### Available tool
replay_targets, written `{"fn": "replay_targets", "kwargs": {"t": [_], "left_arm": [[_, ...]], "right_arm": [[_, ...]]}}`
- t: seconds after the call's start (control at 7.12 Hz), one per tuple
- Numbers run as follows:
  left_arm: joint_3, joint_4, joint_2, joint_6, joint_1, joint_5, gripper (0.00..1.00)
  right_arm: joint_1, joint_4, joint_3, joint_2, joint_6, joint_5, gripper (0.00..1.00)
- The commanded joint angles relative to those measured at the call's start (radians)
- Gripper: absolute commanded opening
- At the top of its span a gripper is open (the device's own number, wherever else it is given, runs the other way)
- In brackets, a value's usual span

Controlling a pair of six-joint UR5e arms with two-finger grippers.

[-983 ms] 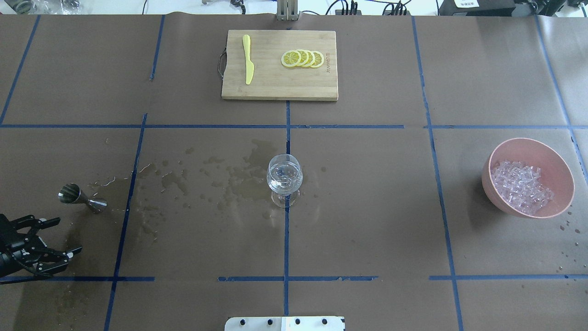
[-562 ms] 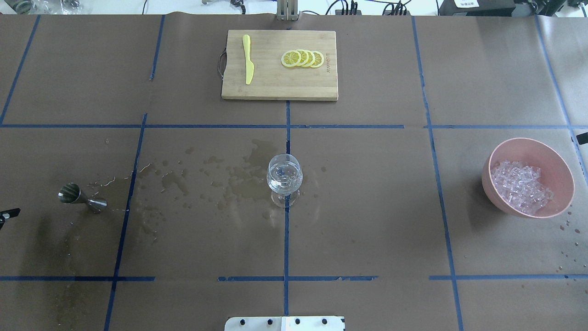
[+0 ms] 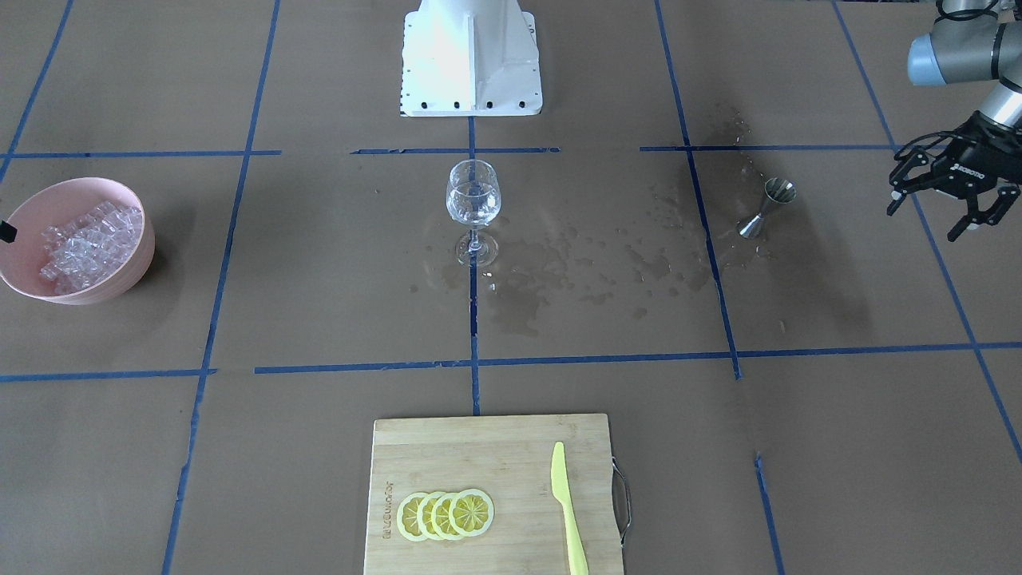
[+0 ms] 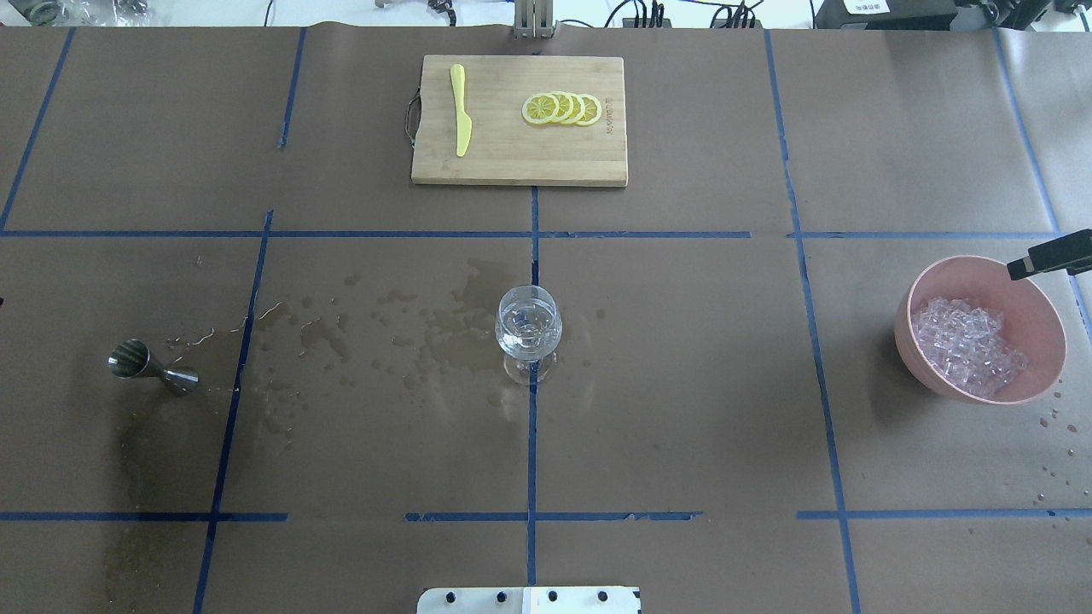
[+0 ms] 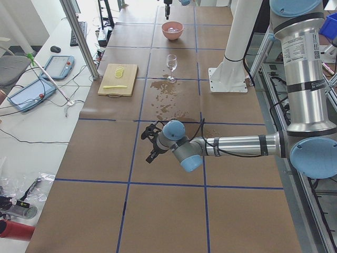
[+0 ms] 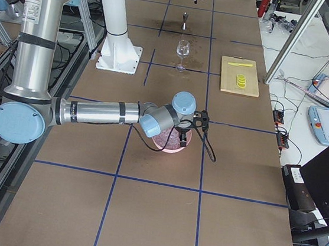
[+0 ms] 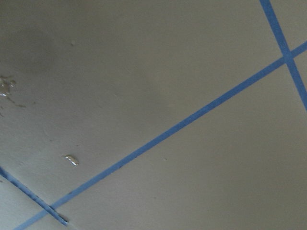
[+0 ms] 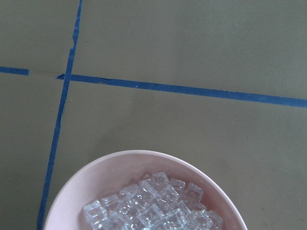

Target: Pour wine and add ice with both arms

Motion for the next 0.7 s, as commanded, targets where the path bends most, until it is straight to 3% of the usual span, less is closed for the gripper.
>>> {"fn": "replay_targets", "kwargs": {"t": [0.0,0.14,0.42,0.56], "left_arm": [[-0.002,0.313,-0.135,-0.027,-0.132,-0.251,1.0],[-0.022,0.482,-0.203,-0.052,-0.146,-0.26,1.0],[-0.051,0.465,-0.15,-0.066,-0.144,-0.111,1.0],[-0.045,0.465,-0.159,-0.072,-0.143,-0.113,1.0]], "right_arm": [[-0.093,0.0,0.024,0.0,0.13,-0.067,1.0],[-0.119,0.0,0.024,0.0,0.176,-0.068,1.0],[-0.17,0.0,0.024,0.0,0.22,-0.107,1.0],[-0.17,0.0,0.023,-0.008,0.22,-0.108,1.0]]}}
